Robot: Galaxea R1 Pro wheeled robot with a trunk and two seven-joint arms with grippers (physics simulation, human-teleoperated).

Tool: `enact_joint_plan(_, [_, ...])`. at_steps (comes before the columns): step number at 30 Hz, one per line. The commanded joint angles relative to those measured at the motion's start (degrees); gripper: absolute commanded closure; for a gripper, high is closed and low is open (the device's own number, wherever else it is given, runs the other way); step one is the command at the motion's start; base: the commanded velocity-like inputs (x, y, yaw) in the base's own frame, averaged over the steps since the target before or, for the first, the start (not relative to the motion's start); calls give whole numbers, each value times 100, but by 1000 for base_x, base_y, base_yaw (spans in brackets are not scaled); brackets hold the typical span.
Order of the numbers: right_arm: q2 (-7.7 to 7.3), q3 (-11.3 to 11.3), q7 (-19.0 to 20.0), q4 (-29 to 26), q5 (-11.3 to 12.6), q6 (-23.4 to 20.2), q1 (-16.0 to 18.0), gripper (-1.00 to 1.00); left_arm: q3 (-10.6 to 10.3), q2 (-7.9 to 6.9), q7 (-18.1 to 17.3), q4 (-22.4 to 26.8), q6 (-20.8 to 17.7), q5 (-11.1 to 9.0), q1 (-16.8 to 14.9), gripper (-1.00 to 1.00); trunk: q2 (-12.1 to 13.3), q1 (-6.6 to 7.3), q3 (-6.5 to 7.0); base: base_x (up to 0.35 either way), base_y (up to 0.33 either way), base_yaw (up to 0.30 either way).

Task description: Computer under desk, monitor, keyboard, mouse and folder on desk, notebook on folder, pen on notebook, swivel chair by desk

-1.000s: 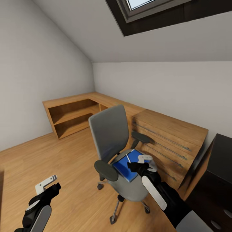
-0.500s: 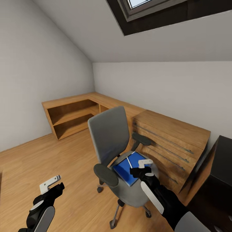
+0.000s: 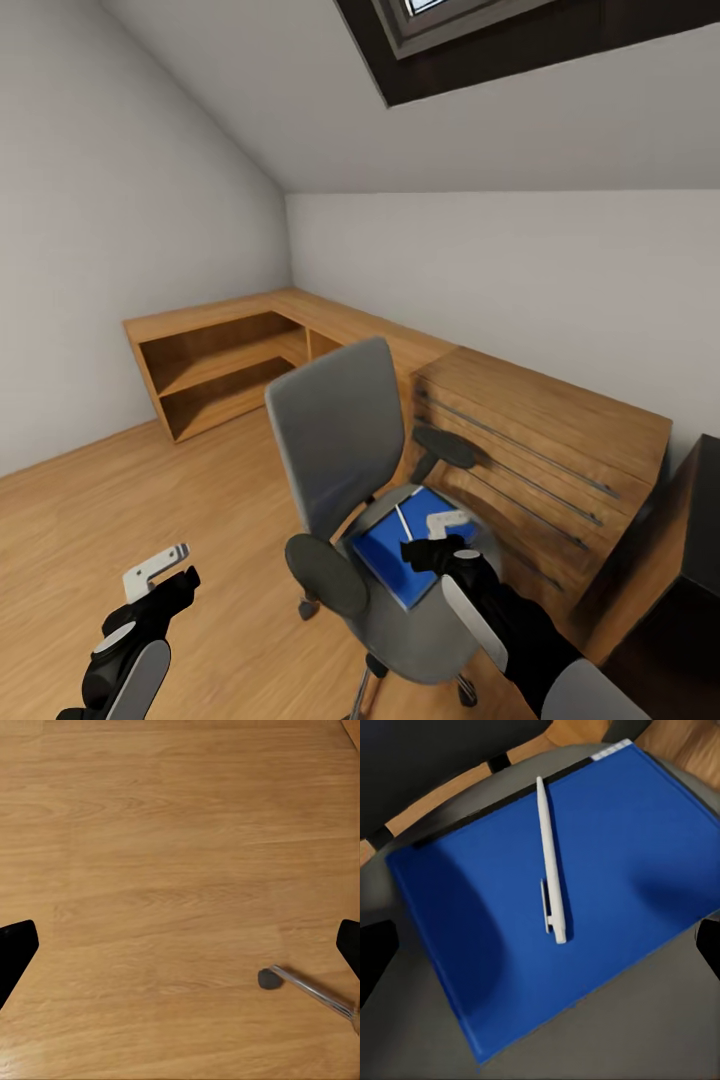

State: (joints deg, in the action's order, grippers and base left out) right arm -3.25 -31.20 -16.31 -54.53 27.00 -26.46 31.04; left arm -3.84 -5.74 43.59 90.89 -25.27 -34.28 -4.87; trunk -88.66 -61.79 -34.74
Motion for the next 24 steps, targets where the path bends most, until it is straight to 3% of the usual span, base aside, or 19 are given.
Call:
enact_joint_plan(1, [-5, -27, -38, 1, 47, 2, 7, -100, -13, -6, 42, 8, -14, -35, -5, -100, -3, -2, -6, 220, 53, 0])
enact_joint_plan(20, [51, -35, 331, 674, -52, 248, 26, -100, -12, -6, 35, 16, -13, -35, -5, -100, -3, -2, -6, 156, 12, 0])
enact_joint_plan(23, [92, -35, 356, 933, -86, 431, 43, -100, 1, -6, 44, 35, -7, -35, -5, -100, -3, -2, -6, 42, 0, 0])
enact_joint_plan(24, [195, -35, 705, 1506, -163, 671, 193, -100, 18, -6, 45, 72, -5, -53, -5, -100, -3, -2, -6, 3, 0, 0])
